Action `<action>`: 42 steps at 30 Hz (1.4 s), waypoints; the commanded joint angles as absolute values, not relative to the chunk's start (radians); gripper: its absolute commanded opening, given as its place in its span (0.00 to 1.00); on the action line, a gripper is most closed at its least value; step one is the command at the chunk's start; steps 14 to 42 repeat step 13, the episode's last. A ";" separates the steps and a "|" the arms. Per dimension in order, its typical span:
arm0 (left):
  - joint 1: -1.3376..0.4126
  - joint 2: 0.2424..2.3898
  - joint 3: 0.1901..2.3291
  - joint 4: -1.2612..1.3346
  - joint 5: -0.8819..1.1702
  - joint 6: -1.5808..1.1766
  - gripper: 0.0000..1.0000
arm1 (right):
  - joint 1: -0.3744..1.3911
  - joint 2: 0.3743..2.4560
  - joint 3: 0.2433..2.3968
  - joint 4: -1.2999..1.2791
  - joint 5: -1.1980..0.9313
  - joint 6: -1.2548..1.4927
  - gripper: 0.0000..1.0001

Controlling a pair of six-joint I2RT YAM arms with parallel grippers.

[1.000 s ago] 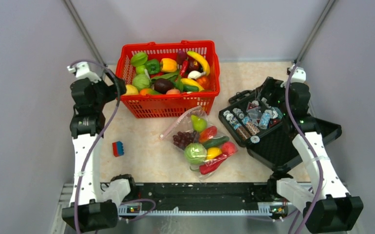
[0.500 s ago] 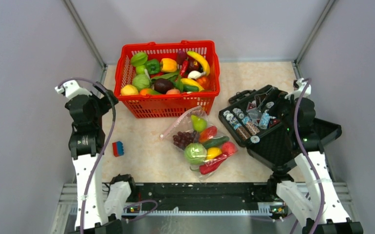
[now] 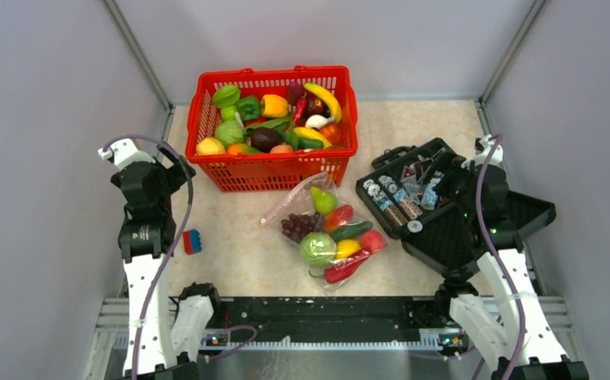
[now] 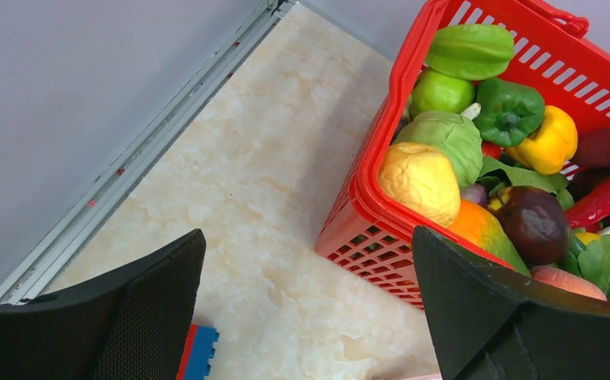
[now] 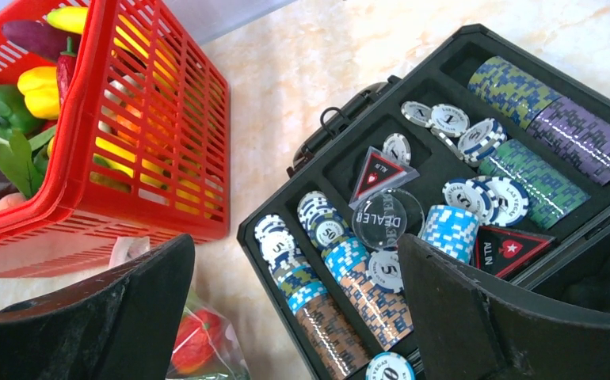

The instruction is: Place the food in the zip-top bag and seal the zipper

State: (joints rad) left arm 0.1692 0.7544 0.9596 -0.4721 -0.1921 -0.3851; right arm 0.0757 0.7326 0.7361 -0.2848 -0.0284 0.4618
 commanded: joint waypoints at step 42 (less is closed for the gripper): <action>0.154 0.735 0.967 -0.408 -0.240 -0.370 0.99 | 0.071 0.730 0.735 -0.235 -0.052 0.534 0.95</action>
